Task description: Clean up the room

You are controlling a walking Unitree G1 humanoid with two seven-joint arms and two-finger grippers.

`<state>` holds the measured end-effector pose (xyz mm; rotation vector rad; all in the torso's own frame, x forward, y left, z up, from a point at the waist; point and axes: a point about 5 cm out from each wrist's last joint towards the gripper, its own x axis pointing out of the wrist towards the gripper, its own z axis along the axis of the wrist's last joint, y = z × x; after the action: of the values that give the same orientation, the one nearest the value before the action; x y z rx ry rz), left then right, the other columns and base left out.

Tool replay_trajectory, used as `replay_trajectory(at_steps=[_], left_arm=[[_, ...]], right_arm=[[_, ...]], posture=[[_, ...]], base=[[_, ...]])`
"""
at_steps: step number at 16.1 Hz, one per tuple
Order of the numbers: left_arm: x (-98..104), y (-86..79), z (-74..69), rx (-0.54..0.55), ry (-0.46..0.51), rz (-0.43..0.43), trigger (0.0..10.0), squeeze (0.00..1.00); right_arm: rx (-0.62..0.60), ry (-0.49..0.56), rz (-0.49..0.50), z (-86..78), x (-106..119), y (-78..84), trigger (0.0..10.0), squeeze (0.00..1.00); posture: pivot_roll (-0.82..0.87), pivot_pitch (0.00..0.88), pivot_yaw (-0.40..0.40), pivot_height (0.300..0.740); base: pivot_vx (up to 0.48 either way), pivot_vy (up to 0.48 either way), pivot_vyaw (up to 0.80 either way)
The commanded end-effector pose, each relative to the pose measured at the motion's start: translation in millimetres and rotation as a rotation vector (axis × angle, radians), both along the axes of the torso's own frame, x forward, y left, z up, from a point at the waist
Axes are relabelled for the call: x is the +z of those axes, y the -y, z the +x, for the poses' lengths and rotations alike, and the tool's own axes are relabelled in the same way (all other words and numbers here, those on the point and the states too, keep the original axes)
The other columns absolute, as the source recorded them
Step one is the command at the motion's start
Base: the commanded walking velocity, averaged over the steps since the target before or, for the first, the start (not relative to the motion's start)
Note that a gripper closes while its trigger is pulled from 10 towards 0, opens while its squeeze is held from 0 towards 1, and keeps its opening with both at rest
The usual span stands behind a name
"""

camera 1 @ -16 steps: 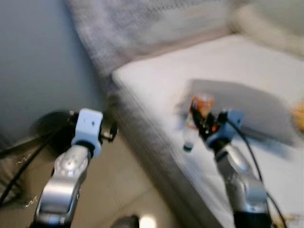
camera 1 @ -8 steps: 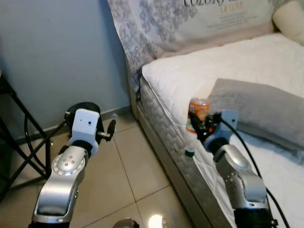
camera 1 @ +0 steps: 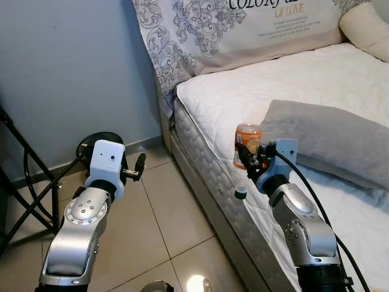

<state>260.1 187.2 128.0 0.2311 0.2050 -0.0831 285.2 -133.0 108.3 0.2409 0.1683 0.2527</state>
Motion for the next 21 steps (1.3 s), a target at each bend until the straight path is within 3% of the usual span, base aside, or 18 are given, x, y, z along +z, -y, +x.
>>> replay_trajectory(at_steps=[1,2,4,7,12,14,16,17,20,21], left_arm=[[-0.5,-0.6,1.1,-0.004,-0.002,0.016,10.0,0.0],[0.0,-0.2,1.8,-0.008,-0.001,0.017,10.0,0.0],[0.7,0.0,2.6,-0.011,0.002,0.016,10.0,0.0],[1.6,-0.8,3.7,-0.013,0.006,0.017,10.0,0.0],[2.3,-1.0,4.9,-0.012,0.011,0.02,10.0,0.0],[2.2,-0.9,5.1,-0.012,0.012,0.019,10.0,0.0],[2.1,-0.6,5.0,-0.011,0.013,0.019,10.0,0.0],[2.0,-0.6,5.2,-0.01,0.013,0.019,10.0,0.0],[1.8,-0.8,5.4,-0.011,0.012,0.018,10.0,0.0],[1.8,-1.2,5.8,-0.011,0.012,0.019,10.0,0.0]], right_arm=[[0.019,0.031,0.009,0.9,7.7,-0.9,10.0,0.0],[0.054,0.04,-0.027,0.2,7.1,-5.6,10.0,0.0],[0.012,0.034,-0.062,1.6,4.1,-4.7,10.0,0.0],[0.004,0.026,-0.031,3.4,4.1,-6.0,10.0,0.0],[-0.008,0.124,-0.129,11.3,17.5,-5.1,10.0,0.0],[0.02,0.106,-0.103,11.3,18.5,-6.5,10.0,0.0],[0.033,0.088,-0.01,9.9,22.0,-4.8,10.0,0.0],[-0.029,0.064,0.087,10.9,24.6,1.7,10.0,0.0],[-0.011,0.085,0.253,8.7,31.8,0.6,10.0,0.0],[-0.026,0.055,0.223,9.8,29.5,0.7,10.0,0.0]], posture=[[-0.07,0.0,0.012,0.74],[-0.07,0.0,0.013,0.74],[-0.07,0.0,0.016,0.74],[-0.07,0.0,0.02,0.74],[-0.07,0.0,0.02,0.74],[-0.07,0.0,0.02,0.74],[-0.07,0.0,0.017,0.74],[-0.07,0.0,0.018,0.74],[-0.07,0.0,0.019,0.74],[-0.07,0.0,0.018,0.74]], base=[[0.259,0.0,0.0],[0.277,0.0,0.0],[0.291,0.0,0.8],[0.303,0.0,0.42],[0.305,0.0,0.0],[0.306,0.0,0.0],[0.309,0.0,0.0],[0.304,0.0,0.0],[0.308,0.0,0.0],[0.304,0.0,0.0]])
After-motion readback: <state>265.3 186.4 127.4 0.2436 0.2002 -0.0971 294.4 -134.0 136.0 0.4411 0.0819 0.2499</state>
